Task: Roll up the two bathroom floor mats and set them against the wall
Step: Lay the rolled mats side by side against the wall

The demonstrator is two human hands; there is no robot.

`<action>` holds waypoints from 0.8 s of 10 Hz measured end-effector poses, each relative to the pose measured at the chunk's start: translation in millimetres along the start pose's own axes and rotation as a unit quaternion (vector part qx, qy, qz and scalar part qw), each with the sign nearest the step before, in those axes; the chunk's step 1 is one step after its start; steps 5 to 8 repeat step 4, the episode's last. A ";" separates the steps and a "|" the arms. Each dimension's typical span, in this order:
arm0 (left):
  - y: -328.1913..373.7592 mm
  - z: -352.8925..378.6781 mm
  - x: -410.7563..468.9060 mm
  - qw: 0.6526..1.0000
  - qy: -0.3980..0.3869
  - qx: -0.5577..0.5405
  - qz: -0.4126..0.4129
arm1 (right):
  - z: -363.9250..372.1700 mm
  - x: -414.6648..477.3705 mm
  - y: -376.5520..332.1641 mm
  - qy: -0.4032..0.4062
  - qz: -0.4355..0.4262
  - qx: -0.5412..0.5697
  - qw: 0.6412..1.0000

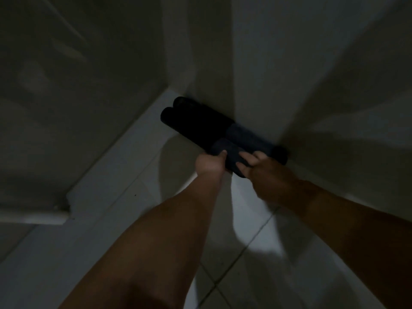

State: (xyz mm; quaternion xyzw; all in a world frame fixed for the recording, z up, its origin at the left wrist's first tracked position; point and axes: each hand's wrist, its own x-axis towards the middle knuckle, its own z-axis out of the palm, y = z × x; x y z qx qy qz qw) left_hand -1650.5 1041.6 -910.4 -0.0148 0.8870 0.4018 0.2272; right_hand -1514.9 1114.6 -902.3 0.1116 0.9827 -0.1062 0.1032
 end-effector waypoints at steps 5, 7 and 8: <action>-12.1 -19.1 -58.9 0.943 -0.036 0.215 0.251 | -12.6 -27.7 10.6 0.075 0.016 0.014 0.997; -12.1 -19.1 -58.9 0.943 -0.036 0.215 0.251 | -12.6 -27.7 10.6 0.075 0.016 0.014 0.997; -12.1 -19.1 -58.9 0.943 -0.036 0.215 0.251 | -12.6 -27.7 10.6 0.075 0.016 0.014 0.997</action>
